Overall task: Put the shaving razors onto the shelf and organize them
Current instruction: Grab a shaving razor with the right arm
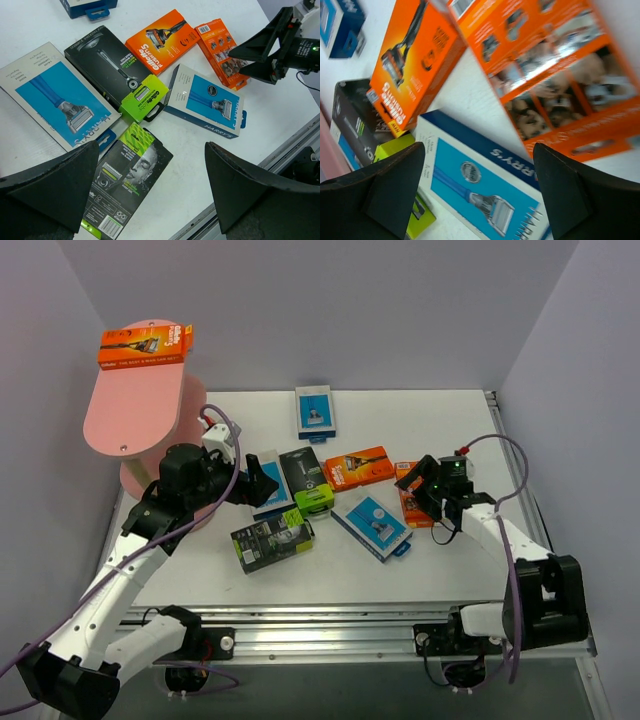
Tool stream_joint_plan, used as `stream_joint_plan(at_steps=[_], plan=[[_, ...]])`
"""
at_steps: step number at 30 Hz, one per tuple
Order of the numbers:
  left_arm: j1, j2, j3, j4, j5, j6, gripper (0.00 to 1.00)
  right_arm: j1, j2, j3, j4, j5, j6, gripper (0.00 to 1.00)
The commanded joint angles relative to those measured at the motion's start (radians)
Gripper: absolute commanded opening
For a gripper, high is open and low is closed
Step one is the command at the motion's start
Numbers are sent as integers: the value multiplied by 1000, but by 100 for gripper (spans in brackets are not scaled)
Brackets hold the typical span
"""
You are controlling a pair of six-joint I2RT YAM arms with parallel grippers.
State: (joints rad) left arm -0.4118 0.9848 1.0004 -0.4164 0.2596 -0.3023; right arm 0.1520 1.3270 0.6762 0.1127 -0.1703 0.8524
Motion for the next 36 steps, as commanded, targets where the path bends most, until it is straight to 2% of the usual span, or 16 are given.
stream_joint_plan(at_steps=[1, 5, 10, 13, 20, 25, 28, 36], plan=[[-13, -23, 0, 31, 1, 17, 95, -83, -100, 25, -162, 115, -25, 86], [-30, -18, -3, 31, 1, 19, 95, -187, -153, 11, -199, 112, -102, 91], [-41, -6, -2, 30, 1, 19, 96, -204, -68, 85, -245, 112, -254, 100], [-41, -2, -2, 28, 0, 19, 95, -198, 18, 141, -254, 57, -332, 100], [-41, 17, 1, 25, -2, 20, 95, -158, 168, 270, -317, 72, -530, 100], [-41, 23, 1, 22, -3, 22, 95, -158, 239, 302, -312, 62, -575, 100], [-41, 26, 1, 19, -5, 23, 96, -94, 277, 328, -323, 51, -604, 100], [-41, 40, 4, 15, -6, 25, 95, 63, 365, 385, -370, 149, -633, 100]])
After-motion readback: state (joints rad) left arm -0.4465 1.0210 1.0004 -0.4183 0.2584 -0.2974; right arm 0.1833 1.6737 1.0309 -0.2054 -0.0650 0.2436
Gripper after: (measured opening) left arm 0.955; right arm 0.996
